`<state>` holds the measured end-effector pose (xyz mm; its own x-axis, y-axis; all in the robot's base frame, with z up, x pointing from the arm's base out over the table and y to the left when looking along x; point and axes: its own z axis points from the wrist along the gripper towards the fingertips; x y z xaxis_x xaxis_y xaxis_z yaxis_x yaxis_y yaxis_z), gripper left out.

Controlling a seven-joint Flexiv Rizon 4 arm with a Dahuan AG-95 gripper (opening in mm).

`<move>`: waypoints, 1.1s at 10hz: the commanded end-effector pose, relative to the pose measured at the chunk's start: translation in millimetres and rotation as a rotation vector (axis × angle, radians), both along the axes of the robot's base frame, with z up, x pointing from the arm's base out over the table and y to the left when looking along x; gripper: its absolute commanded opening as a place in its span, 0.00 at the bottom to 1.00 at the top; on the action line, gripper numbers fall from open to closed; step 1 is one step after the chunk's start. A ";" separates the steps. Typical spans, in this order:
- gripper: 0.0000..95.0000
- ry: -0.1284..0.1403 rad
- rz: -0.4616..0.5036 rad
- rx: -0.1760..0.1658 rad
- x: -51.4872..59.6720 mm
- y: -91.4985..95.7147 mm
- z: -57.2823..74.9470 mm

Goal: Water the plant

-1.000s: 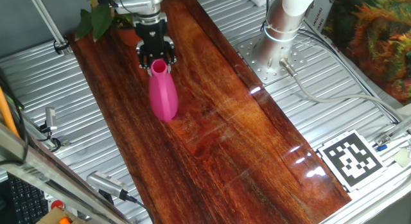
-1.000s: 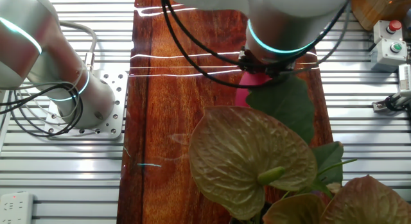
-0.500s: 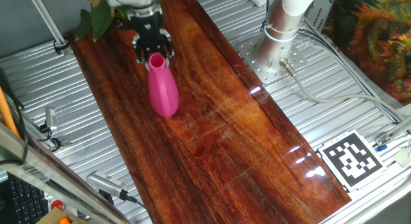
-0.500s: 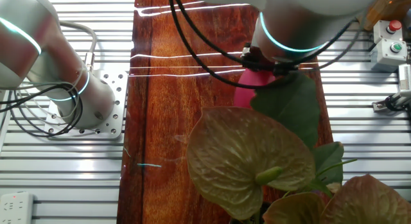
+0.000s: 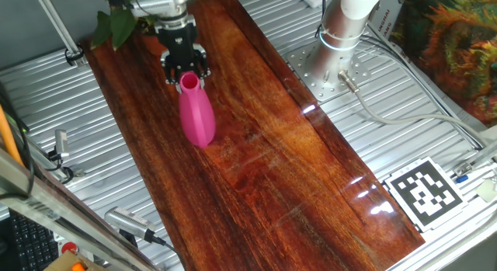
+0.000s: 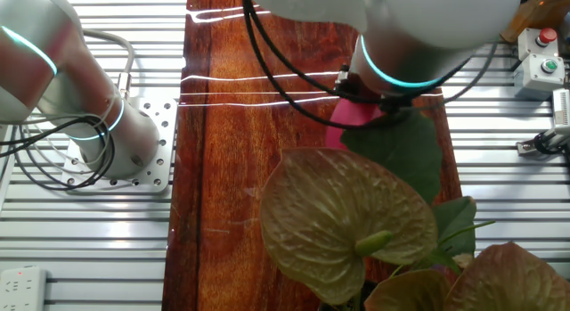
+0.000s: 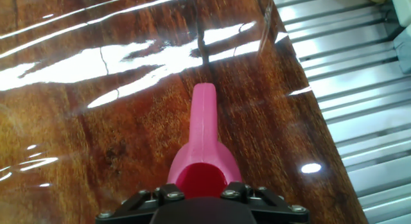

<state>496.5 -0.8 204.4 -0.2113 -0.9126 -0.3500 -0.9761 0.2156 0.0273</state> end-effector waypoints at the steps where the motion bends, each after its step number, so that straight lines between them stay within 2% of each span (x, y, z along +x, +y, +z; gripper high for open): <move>1: 0.00 0.006 0.011 0.000 -0.2 -11.2 39.9; 4: 0.00 0.001 0.010 0.007 -0.1 -11.5 42.3; 9: 0.00 0.025 0.012 0.009 0.1 -12.6 56.2; 11: 0.00 0.018 0.011 0.012 0.1 -12.8 59.4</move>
<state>497.9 -0.4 224.6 -0.2062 -0.9117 -0.3554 -0.9779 0.2052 0.0409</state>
